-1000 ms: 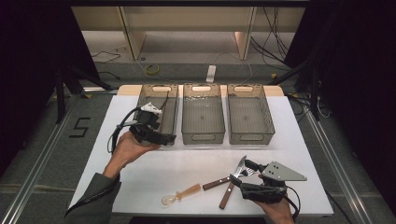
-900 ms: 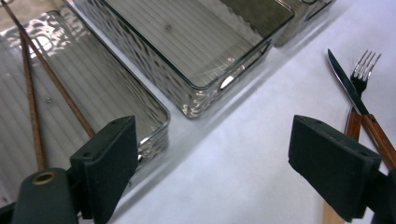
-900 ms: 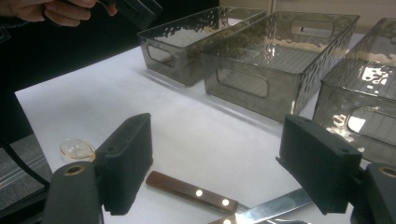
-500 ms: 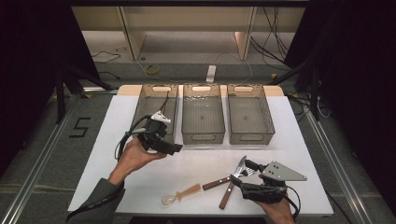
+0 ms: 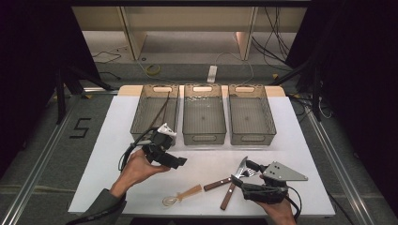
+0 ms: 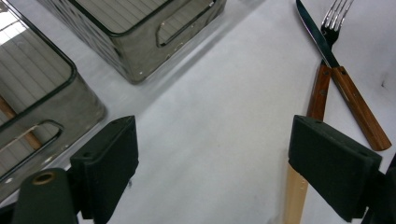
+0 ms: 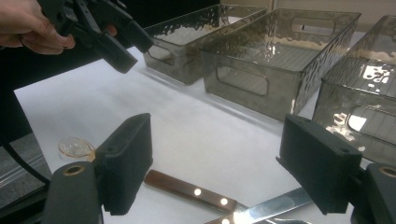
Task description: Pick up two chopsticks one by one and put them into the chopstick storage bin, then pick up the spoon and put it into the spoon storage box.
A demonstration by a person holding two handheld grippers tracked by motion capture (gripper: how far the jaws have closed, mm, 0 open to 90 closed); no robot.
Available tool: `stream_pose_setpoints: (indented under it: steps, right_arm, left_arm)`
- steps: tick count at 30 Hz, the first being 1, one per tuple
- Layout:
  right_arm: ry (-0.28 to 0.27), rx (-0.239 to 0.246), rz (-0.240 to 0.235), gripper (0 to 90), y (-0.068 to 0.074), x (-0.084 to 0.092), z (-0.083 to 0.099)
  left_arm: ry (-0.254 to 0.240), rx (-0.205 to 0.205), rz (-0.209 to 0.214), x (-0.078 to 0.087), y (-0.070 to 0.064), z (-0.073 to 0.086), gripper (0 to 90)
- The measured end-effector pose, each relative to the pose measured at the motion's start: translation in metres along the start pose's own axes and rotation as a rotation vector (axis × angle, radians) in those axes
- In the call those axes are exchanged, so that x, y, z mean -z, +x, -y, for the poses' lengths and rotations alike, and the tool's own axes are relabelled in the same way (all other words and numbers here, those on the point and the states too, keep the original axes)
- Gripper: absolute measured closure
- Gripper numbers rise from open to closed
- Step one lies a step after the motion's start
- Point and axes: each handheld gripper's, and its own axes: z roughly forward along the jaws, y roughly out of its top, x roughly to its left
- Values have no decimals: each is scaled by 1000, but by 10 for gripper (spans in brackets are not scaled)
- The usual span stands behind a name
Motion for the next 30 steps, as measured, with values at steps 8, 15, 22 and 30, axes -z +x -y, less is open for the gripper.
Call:
stream_pose_setpoints:
  steps: [8, 15, 22, 30]
  right_arm:
    - [1, -5, 10, 260, 0, 2, 1]
    - [-3, -8, 19, 260, -1, 5, 2]
    - [-1, 1, 21, 260, 2, 7, 2]
    - [1, 0, 19, 259, 0, 6, 2]
  left_arm:
    - [30, -18, 8, -4, -7, 7, 156]
    - [64, -32, 8, -13, -15, 9, 158]
    - [114, -64, 19, -20, -28, 13, 160]
    - [162, -80, 37, -29, -38, 17, 199]
